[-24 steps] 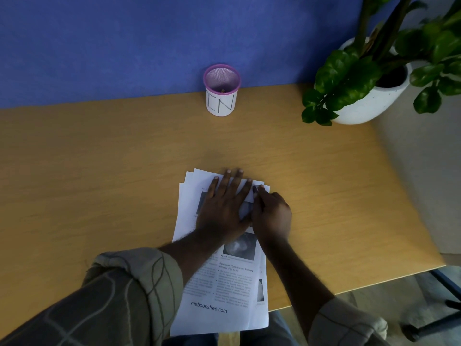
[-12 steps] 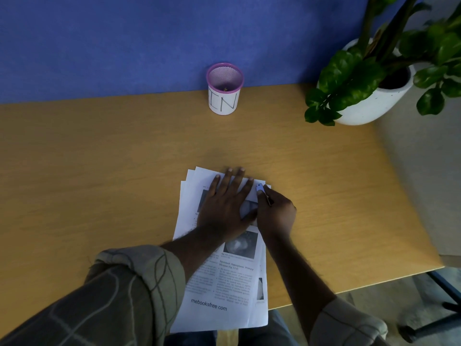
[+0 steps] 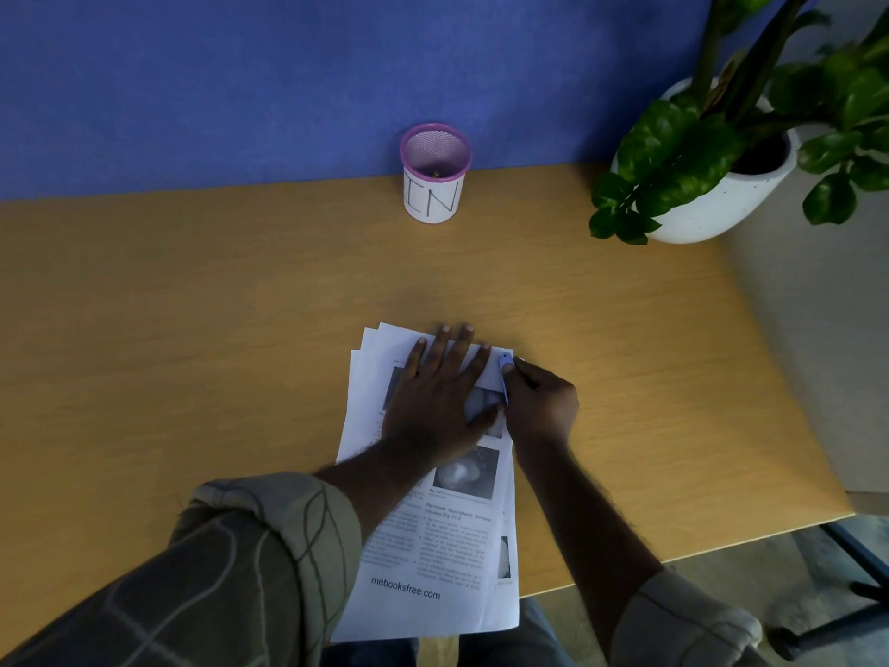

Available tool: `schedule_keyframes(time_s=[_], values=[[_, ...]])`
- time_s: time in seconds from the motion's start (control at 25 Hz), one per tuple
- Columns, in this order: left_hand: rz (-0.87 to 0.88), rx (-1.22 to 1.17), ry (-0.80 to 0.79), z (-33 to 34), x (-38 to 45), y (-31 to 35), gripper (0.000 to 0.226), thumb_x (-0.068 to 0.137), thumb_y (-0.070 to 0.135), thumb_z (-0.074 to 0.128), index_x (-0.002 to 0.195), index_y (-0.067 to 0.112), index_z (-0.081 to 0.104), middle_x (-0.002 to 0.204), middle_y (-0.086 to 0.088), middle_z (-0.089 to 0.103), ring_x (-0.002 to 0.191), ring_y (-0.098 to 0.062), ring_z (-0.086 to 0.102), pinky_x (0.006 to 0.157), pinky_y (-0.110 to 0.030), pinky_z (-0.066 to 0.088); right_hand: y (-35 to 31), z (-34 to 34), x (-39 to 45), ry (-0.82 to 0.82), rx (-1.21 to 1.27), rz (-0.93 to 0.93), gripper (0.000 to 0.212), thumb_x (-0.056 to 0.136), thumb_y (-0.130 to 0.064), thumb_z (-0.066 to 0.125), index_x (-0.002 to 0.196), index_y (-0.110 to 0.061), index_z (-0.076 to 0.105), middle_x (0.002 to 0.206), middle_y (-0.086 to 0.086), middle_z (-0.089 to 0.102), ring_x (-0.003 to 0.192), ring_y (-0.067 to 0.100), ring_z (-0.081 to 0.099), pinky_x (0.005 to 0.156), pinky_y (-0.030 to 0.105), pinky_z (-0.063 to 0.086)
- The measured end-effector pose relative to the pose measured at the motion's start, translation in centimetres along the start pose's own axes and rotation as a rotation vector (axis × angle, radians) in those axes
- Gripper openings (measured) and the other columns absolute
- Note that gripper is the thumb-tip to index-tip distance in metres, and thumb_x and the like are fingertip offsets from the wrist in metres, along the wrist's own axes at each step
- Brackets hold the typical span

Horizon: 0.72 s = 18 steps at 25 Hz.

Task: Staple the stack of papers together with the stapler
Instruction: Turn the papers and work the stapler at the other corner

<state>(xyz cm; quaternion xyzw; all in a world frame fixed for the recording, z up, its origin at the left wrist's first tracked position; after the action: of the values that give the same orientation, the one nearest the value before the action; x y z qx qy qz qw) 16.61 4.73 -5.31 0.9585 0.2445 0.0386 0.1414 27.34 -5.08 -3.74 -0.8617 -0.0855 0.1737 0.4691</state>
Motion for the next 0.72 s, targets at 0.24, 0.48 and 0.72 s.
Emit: schedule_keyframes(time_s=[0.24,0.48,0.72], values=[[0.0,0.018,-0.012,-0.1,0.0,0.1,0.076,0.094,0.067,0.032,0.156,0.025,0.022,0.168,-0.006,0.009,0.155,-0.027,0.001,0.125,-0.05,0.009,0.5,-0.2,0.4,0.002,0.074,0.063,0.022,0.081,-0.021,0.065,0.068,-0.003,0.067,0.045,-0.002,0.046,0.05,0.012,0.037,0.053,0.029,0.037],[0.003,0.008,-0.028,-0.2,-0.1,0.1,0.076,0.094,0.069,0.026,0.157,0.026,0.017,0.169,-0.005,0.005,0.155,-0.027,-0.001,0.125,-0.051,0.009,0.1,-1.0,0.3,-0.037,0.216,0.148,0.02,0.083,-0.014,0.067,0.064,-0.011,0.071,0.052,0.002,0.051,0.053,0.013,0.041,0.053,0.03,0.037],[0.007,0.008,-0.029,-0.1,-0.1,0.1,0.078,0.094,0.069,0.026,0.158,0.025,0.016,0.169,-0.005,0.005,0.155,-0.026,-0.002,0.125,-0.051,0.01,-0.2,-1.1,0.0,-0.121,0.316,0.218,0.029,0.084,-0.013,0.07,0.067,-0.035,0.078,0.069,0.006,0.068,0.062,0.018,0.055,0.058,0.033,0.046]])
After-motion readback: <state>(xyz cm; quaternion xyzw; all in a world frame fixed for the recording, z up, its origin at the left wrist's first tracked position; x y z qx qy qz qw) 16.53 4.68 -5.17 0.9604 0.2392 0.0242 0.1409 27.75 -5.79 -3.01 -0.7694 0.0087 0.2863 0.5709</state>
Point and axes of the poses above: each hand's wrist, its own x-axis towards the middle knuckle, its own z-axis out of the palm, y = z × x, the point moved 6 cm from there along x, towards the middle knuckle
